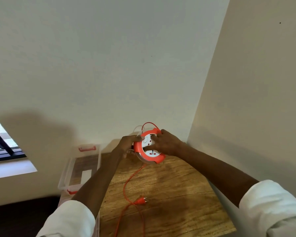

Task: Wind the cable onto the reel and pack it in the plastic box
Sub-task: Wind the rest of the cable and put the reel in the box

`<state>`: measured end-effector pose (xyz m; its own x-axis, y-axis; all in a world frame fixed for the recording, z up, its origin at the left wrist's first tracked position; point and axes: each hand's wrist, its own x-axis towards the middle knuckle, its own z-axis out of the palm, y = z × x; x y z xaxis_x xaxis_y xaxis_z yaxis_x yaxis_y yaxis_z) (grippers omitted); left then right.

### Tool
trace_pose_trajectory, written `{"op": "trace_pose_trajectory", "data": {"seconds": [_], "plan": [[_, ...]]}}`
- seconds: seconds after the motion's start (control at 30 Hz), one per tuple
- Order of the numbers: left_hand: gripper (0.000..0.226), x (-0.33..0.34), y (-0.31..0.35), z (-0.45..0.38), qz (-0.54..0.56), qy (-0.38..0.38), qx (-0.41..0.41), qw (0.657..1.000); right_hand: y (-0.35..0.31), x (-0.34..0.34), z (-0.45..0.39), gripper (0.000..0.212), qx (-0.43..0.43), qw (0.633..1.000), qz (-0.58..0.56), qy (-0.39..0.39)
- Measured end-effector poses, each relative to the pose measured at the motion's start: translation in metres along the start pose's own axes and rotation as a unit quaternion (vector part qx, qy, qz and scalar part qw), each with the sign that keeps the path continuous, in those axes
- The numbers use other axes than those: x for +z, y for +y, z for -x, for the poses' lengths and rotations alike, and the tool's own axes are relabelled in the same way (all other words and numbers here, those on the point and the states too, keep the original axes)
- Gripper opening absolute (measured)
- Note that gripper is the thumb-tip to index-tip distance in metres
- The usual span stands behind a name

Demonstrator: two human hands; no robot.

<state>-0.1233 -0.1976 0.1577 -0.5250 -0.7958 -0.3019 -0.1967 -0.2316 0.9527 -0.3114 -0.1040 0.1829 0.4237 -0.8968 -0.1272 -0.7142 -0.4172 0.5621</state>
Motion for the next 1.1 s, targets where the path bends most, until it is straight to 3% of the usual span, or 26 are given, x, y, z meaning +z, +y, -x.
{"op": "trace_pose_trajectory", "data": {"seconds": [0.1,0.23,0.27,0.37,0.43,0.5,0.53,0.57,0.63,0.67,0.7,0.77,0.83,0.9,1.0,1.07,1.1], "plan": [[0.041,0.008,-0.004,-0.001,0.033,0.02,0.002,0.999,-0.003,0.004,-0.006,0.066,0.05,0.998,-0.04,0.016],[0.015,0.024,-0.016,0.009,0.074,0.098,-0.002,0.992,-0.003,0.012,-0.015,0.064,0.204,0.971,-0.123,0.031],[0.021,0.031,-0.02,0.011,0.072,0.129,0.003,0.989,-0.005,0.014,-0.016,0.063,0.247,0.957,-0.149,0.035],[0.034,0.05,-0.025,0.009,0.136,0.137,0.057,0.979,-0.013,0.017,-0.018,0.061,0.386,0.881,-0.267,0.056],[0.024,0.063,-0.024,0.01,0.164,0.133,0.071,0.975,-0.02,0.017,-0.023,0.066,0.459,0.804,-0.372,0.066],[0.017,0.073,-0.031,0.009,0.19,0.135,0.084,0.969,-0.025,0.015,-0.027,0.073,0.521,0.702,-0.48,0.08],[0.02,0.076,-0.036,0.01,0.193,0.135,0.097,0.967,-0.026,0.013,-0.029,0.074,0.548,0.623,-0.55,0.095],[0.021,0.079,-0.038,0.012,0.187,0.138,0.107,0.967,-0.026,0.012,-0.031,0.075,0.568,0.511,-0.634,0.118],[0.02,0.081,-0.041,0.013,0.163,0.137,0.125,0.969,-0.027,0.011,-0.032,0.073,0.568,0.255,-0.768,0.153],[0.022,0.08,-0.043,0.013,0.153,0.126,0.13,0.972,-0.029,0.011,-0.031,0.071,0.556,0.177,-0.796,0.16],[0.025,0.079,-0.044,0.014,0.151,0.112,0.128,0.974,-0.03,0.012,-0.029,0.069,0.549,0.15,-0.807,0.158],[0.028,0.075,-0.045,0.013,0.171,0.097,0.11,0.974,-0.031,0.018,-0.028,0.06,0.535,0.17,-0.814,0.15],[0.032,0.069,-0.045,0.007,0.205,0.089,0.086,0.971,-0.031,0.021,-0.025,0.048,0.524,0.26,-0.8,0.132],[0.039,0.06,-0.043,-0.001,0.214,0.092,0.06,0.971,-0.027,0.025,-0.021,0.038,0.523,0.436,-0.723,0.119],[0.046,0.038,-0.035,-0.013,0.209,0.091,0.013,0.974,-0.018,0.028,-0.005,0.031,0.485,0.711,-0.497,0.114],[0.051,0.019,-0.03,-0.019,0.185,0.078,0.003,0.98,-0.01,0.029,0.006,0.026,0.394,0.832,-0.372,0.117],[0.053,0.009,-0.027,-0.021,0.17,0.071,0.007,0.983,-0.006,0.029,0.009,0.024,0.343,0.872,-0.329,0.121]]}}
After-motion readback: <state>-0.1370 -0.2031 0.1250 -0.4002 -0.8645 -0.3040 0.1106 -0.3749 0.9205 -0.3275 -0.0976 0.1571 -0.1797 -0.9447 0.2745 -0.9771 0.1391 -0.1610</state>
